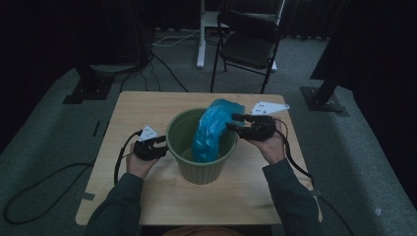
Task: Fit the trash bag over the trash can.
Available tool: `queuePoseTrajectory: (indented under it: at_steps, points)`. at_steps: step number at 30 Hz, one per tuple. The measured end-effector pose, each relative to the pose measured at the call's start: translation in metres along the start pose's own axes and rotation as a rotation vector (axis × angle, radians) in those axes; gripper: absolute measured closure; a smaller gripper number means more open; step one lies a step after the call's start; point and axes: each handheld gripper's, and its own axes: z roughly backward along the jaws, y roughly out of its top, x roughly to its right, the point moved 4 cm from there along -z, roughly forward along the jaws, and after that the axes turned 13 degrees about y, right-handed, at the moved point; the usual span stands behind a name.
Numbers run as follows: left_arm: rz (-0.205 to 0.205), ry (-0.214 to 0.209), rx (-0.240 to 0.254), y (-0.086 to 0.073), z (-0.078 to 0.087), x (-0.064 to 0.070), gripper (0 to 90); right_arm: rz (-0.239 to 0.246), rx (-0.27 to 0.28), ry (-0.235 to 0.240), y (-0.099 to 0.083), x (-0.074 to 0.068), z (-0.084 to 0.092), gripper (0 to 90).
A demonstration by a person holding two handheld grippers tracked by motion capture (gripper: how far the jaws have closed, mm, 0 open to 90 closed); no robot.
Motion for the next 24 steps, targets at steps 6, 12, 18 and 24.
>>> queuePoseTrajectory:
  at_steps: [6, 12, 18, 24]
  points:
    - [0.000, -0.001, 0.001, 0.000, 0.000, 0.000, 52.7, -0.041, 0.012, -0.045, 0.004, 0.018, -0.003, 55.2]
    - [0.003, -0.001, 0.005, 0.000, 0.001, 0.000, 52.7, -0.094, -0.016, -0.036, 0.000, 0.031, -0.014, 56.7]
    - [0.006, -0.001, 0.007, 0.001, 0.002, 0.000, 52.7, -0.119, -0.054, -0.006, -0.010, 0.030, -0.021, 75.1]
    - [0.005, -0.003, 0.020, 0.004, 0.007, 0.001, 52.7, -0.099, -0.059, -0.012, -0.015, 0.020, -0.012, 87.5]
